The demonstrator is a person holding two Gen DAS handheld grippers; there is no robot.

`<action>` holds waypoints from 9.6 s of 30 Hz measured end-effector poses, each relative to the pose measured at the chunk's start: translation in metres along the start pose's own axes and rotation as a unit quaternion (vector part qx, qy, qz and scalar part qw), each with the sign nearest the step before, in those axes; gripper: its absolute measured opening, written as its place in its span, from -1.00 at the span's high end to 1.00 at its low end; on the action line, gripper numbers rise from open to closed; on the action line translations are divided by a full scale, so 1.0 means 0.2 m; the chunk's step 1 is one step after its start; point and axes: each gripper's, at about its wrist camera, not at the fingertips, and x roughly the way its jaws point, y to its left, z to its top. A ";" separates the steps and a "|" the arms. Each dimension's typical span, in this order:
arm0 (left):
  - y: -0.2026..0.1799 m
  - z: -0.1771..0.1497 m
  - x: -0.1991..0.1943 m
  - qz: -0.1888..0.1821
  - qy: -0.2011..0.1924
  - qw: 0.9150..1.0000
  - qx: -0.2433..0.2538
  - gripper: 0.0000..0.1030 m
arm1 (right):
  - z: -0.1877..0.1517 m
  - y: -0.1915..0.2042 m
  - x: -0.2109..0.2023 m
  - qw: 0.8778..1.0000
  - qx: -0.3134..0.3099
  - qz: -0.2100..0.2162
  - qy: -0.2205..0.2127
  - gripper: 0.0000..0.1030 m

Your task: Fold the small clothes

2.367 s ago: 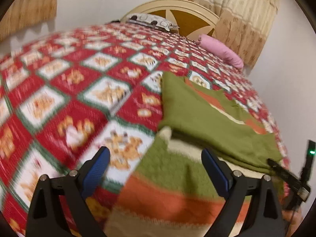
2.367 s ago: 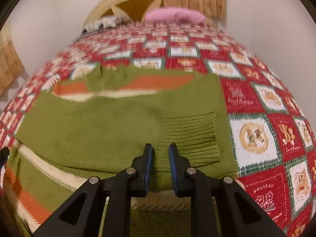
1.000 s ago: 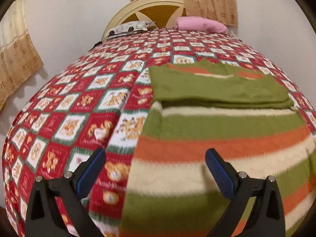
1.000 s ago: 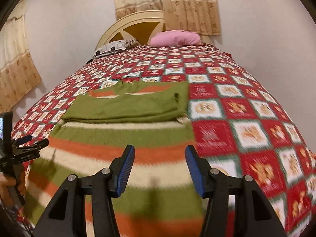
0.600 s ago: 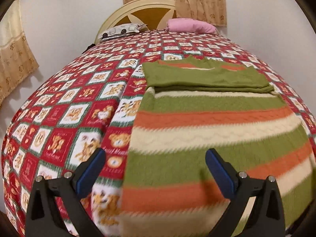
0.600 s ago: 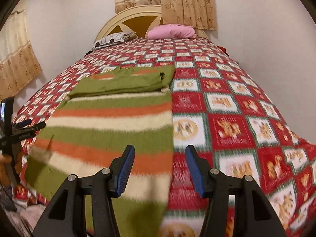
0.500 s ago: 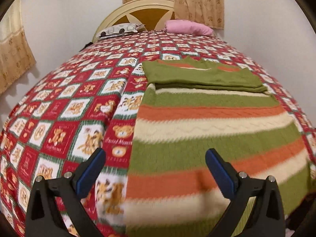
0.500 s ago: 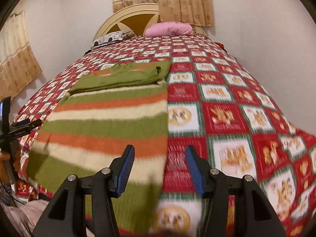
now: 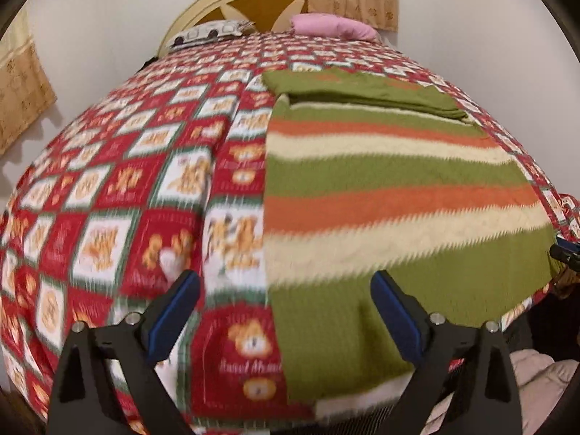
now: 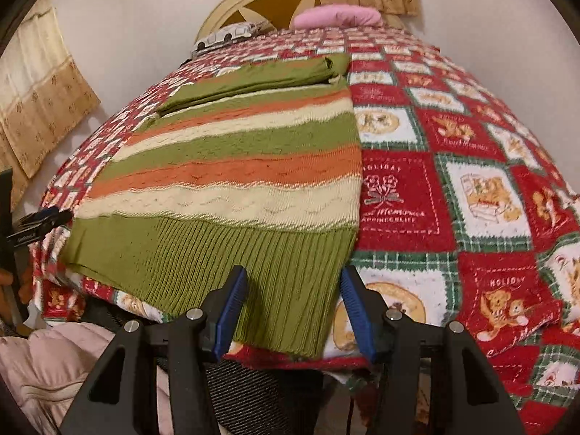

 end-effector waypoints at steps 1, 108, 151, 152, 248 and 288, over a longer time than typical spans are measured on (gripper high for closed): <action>0.00 -0.03 0.01 -0.008 0.009 1.000 -0.008 -0.88 | -0.01 0.01 0.00 1.000 -0.006 -0.003 0.004 -0.06; 0.06 0.56 0.19 -0.101 -0.039 0.993 0.046 -0.29 | 0.76 -0.36 0.50 0.975 0.193 0.101 -0.034 0.82; -0.12 0.45 0.41 -0.143 -0.018 0.989 0.036 0.78 | 0.81 -0.42 0.17 0.967 0.182 0.077 -0.159 -0.25; -0.11 0.45 0.41 -0.147 -0.020 0.988 0.033 0.78 | 0.81 -0.42 0.16 0.969 0.176 0.070 -0.160 -0.25; -0.46 0.61 0.59 0.100 -0.047 0.993 0.029 -0.29 | 1.15 0.00 0.95 0.994 0.055 -0.085 -0.038 0.59; -0.08 0.49 0.55 -0.004 -0.013 0.985 -0.171 -1.00 | 1.09 0.14 0.93 0.998 0.005 -0.047 -0.044 0.40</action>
